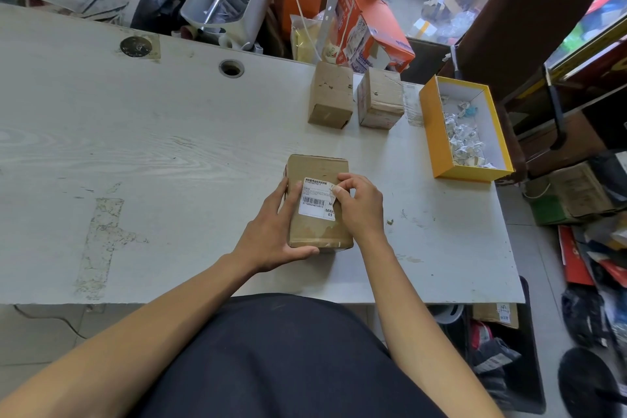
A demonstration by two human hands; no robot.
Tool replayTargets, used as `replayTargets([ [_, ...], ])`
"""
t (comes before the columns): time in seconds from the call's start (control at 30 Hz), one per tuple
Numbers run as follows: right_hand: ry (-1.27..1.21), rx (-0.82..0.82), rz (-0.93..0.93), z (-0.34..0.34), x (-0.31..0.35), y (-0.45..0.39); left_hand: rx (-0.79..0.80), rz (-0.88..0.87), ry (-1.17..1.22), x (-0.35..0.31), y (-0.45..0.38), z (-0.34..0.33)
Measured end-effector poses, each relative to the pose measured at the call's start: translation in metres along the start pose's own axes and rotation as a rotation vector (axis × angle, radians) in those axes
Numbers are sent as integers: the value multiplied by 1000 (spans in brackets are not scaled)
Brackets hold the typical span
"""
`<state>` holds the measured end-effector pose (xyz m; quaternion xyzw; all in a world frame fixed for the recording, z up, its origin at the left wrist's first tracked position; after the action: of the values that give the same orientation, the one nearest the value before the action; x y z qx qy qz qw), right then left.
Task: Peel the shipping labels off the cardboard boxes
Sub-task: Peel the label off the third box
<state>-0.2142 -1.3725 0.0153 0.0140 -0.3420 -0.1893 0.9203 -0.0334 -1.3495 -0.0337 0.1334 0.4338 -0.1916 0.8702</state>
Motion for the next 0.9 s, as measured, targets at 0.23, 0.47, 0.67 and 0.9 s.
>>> replayTargets([
  [0.23, -8, 8, -8, 1, 0, 0, -8, -13, 0, -1, 0, 0],
  [0.47, -16, 8, -13, 2, 1, 1, -8, -19, -3, -1, 0, 0],
  [0.67, -24, 13, -16, 3, 2, 1, -7, -12, -2, -1, 0, 0],
  [0.9, -17, 10, -16, 3, 1, 1, -5, -10, -6, 0, 0, 0],
])
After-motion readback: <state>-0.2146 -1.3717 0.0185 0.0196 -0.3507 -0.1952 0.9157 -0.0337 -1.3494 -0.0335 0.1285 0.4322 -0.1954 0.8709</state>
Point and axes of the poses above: each hand's wrist, its own y-axis away from the middle knuckle, its own z-axis out of the back of the hand, x = y × z, the point moved 5 cm from there along -y, towards the middle knuckle, and after that the axes turned 9 degrees about y, right-handed, at the moved point
